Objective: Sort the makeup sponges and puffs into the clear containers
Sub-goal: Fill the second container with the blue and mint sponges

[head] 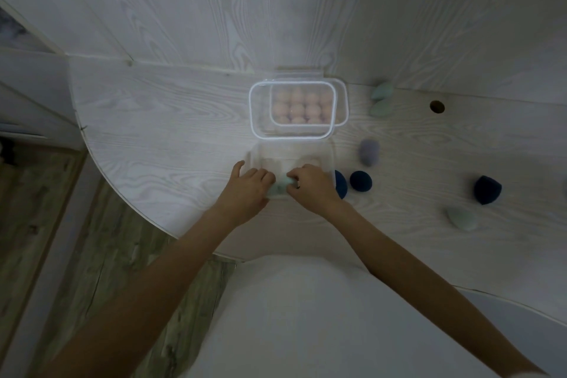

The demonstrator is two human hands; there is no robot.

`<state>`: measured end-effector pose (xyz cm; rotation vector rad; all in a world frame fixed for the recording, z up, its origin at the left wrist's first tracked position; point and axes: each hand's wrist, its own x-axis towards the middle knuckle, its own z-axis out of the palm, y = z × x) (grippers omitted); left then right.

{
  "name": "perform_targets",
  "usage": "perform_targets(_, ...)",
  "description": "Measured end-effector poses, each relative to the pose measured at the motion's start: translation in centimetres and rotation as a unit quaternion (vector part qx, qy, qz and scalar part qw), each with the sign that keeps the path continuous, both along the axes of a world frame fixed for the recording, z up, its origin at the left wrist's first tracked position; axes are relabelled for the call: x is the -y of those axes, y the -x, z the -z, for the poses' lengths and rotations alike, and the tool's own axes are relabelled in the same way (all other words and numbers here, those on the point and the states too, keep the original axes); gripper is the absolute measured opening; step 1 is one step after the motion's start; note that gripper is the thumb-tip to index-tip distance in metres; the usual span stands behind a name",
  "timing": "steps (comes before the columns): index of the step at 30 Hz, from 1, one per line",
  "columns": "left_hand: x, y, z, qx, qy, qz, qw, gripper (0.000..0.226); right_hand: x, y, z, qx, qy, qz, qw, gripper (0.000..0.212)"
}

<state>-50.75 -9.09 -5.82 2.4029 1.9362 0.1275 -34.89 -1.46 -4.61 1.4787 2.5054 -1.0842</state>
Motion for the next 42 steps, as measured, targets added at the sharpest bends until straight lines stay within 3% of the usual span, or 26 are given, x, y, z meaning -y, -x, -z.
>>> perform_targets(6,-0.3,0.0,0.2,0.006,0.003,-0.003,1.0,0.06,0.4,0.3,-0.1,-0.034,-0.005,0.028,0.999,0.026)
perform_targets(14,0.1,-1.1,0.3,-0.007,-0.017,-0.008,1.0,0.056,-0.2,-1.4,-0.2,-0.02,-0.047,-0.042,0.998,0.03)
perform_targets(18,0.0,-2.0,0.4,-0.007,-0.023,-0.026,0.999,0.049,-0.7,-3.0,-1.3,-0.069,-0.027,0.022,0.997,0.025)
perform_targets(22,-0.4,-2.7,0.7,-0.003,-0.034,-0.028,0.999,0.042,-4.3,-7.3,-2.5,-0.142,-0.142,0.131,0.971,0.016)
perform_targets(26,-1.0,-4.0,0.8,0.029,-0.002,-0.053,0.998,0.04,-10.0,-11.2,-1.0,-0.079,-0.22,0.144,0.962,0.029)
perform_targets(30,-1.4,-4.8,0.5,0.042,0.017,-0.088,0.995,0.044,-15.7,-12.0,1.7,0.009,-0.261,0.066,0.963,0.054)
perform_targets(33,-1.8,-5.0,0.2,0.058,0.0,-0.095,0.994,0.047,-17.9,-11.7,2.3,0.058,-0.255,0.024,0.965,0.061)
perform_targets(37,-2.1,-5.5,-0.2,0.083,-0.008,-0.097,0.992,0.053,-17.8,-12.5,2.9,0.078,-0.266,0.085,0.957,0.037)
perform_targets(42,-2.3,-5.4,-0.5,0.084,-0.008,-0.07,0.994,0.042,-14.4,-13.8,1.9,-0.06,-0.229,0.183,0.954,0.021)
